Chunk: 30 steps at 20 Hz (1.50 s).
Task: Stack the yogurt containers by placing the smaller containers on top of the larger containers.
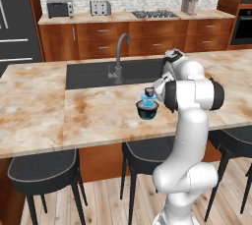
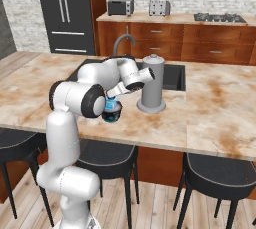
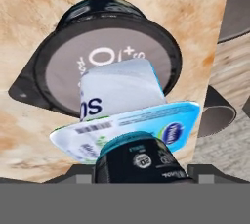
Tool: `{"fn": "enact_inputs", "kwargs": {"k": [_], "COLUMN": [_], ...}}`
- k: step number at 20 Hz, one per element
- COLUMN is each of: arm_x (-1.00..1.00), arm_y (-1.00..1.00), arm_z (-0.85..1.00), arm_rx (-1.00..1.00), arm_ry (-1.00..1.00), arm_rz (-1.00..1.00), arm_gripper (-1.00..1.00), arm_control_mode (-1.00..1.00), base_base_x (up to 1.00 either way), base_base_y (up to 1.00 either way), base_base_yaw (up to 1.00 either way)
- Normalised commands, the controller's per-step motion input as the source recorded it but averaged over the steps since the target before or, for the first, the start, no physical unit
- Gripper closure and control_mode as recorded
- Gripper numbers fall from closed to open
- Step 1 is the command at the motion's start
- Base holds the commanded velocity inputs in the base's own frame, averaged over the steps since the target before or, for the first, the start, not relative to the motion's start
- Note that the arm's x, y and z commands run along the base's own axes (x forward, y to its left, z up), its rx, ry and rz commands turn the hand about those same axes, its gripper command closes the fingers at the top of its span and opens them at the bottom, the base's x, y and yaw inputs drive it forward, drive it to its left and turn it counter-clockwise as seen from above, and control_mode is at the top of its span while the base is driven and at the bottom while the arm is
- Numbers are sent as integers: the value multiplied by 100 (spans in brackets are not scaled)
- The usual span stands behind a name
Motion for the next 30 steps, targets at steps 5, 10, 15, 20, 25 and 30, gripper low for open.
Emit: {"fn": "enact_inputs", "kwargs": {"k": [5,10,15,20,25,30], "arm_x": [0,-5,-12,-13,-6,0], "arm_y": [0,0,0,0,2,9], "arm_z": [-16,-19,-25,-29,-26,-17], "arm_rx": [0,0,0,0,0,0], "arm_ry": [0,0,-5,-8,-5,0], "arm_rz": [0,0,0,0,0,0], "arm_gripper": [100,100,100,100,100,100], "arm_control_mode": [-100,-100,-100,-100,-100,-100], "base_base_x": [0,0,0,0,0,0], "base_base_y": [0,0,0,0,0,0], "base_base_yaw": [0,0,0,0,0,0]}}
